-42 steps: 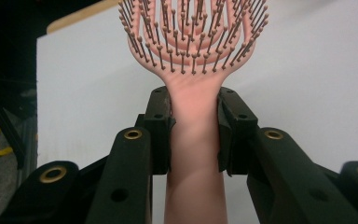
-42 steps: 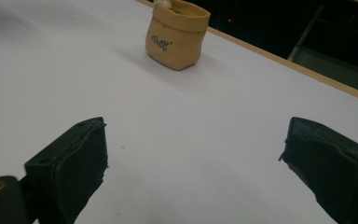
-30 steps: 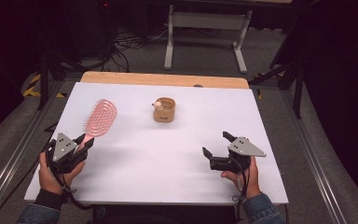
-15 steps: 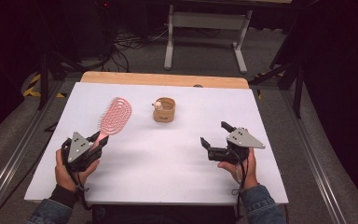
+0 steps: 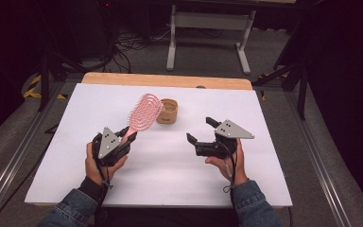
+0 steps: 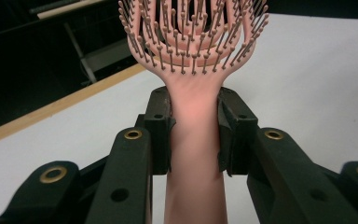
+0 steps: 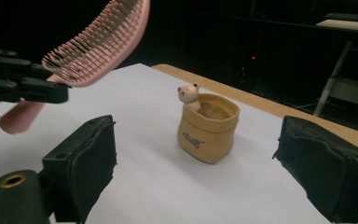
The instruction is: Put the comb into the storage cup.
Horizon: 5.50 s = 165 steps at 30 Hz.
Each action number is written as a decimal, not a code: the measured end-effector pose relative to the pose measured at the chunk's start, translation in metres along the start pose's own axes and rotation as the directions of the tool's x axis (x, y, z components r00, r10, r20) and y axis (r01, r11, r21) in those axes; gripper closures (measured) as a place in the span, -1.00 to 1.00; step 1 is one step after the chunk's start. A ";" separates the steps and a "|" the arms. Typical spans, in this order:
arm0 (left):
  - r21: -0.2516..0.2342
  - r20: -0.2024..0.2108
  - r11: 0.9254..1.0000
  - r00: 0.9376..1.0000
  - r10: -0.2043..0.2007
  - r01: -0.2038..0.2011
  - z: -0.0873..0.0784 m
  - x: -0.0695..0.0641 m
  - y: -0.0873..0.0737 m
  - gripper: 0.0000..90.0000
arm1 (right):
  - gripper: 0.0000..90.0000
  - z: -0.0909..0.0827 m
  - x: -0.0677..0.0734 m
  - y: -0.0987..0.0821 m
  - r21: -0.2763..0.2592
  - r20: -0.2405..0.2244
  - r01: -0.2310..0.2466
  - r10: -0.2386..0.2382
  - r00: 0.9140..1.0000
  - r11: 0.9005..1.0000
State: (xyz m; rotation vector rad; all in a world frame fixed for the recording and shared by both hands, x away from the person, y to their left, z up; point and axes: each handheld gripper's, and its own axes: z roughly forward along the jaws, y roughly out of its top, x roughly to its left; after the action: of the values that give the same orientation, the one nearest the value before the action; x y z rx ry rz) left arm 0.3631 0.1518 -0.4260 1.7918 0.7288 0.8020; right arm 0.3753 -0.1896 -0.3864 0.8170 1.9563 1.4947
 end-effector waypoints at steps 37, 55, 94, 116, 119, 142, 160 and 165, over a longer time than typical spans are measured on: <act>-0.036 0.091 0.986 0.982 0.169 -0.166 0.021 -0.065 0.004 0.54 | -0.80 0.034 0.026 0.010 -0.003 -0.148 -0.118 0.117 0.982 0.993; -0.002 0.107 0.978 0.973 0.206 -0.207 0.024 -0.068 0.001 0.54 | 0.33 0.026 0.035 0.009 -0.054 -0.278 -0.213 0.190 0.942 0.976; 0.051 0.251 0.987 0.959 0.134 -0.151 0.031 -0.053 -0.008 -0.43 | 0.40 0.003 0.035 0.018 -0.143 -0.193 -0.069 0.040 0.980 0.987; 0.077 0.249 0.986 0.960 0.127 -0.151 0.016 -0.026 -0.015 -0.79 | 0.40 -0.003 0.030 0.020 -0.144 -0.135 -0.038 0.018 0.991 0.989; 0.055 0.247 0.986 0.959 0.137 -0.156 0.009 -0.022 -0.016 -0.79 | 0.40 -0.004 0.029 0.021 -0.147 -0.126 -0.029 0.011 0.992 0.989; 0.016 0.228 0.997 0.971 0.076 -0.082 -0.039 0.017 -0.033 -0.82 | 0.41 -0.013 0.024 0.025 -0.167 -0.096 -0.011 -0.005 0.995 0.986; 0.036 0.169 0.996 0.983 0.074 -0.081 -0.060 0.032 -0.051 -0.83 | 0.41 -0.024 0.015 0.032 -0.203 -0.076 -0.017 0.001 0.997 0.979; 0.036 0.155 0.997 0.986 0.057 -0.064 -0.066 0.036 -0.055 -0.83 | 0.41 -0.028 0.015 0.038 -0.215 -0.065 -0.007 -0.008 0.998 0.977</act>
State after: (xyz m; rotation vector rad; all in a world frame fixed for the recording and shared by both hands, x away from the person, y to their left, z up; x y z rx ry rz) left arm 0.3264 0.2332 -0.4528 1.8972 0.5958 0.6836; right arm 0.3497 -0.1886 -0.3438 0.6810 1.7992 1.7169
